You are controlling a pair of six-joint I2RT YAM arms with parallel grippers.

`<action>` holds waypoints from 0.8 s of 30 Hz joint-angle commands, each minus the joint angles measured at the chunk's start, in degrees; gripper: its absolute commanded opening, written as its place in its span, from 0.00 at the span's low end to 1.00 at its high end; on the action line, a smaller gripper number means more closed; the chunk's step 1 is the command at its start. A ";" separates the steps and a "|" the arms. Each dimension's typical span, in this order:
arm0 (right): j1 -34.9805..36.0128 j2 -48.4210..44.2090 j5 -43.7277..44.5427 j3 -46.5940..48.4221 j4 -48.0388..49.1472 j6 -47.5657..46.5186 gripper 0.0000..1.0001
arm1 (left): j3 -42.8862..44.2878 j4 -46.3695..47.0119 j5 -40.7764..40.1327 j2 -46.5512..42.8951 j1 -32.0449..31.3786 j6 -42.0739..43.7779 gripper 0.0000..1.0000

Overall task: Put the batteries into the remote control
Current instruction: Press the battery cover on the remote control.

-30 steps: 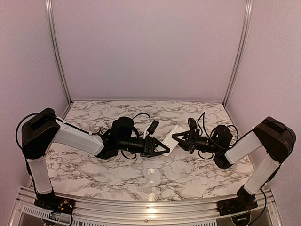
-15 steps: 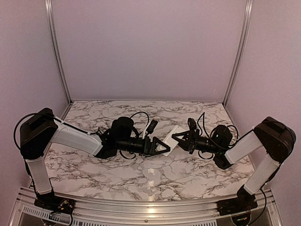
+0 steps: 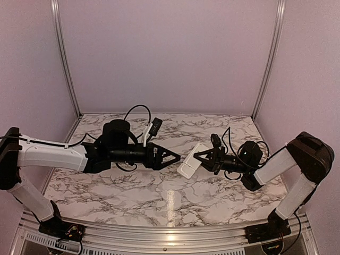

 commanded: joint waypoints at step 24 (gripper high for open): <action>4.22 -0.01 -11.46 6.88 -11.51 -5.81 0.00 | 1.09 -24.64 -36.47 -8.91 -22.07 68.45 0.65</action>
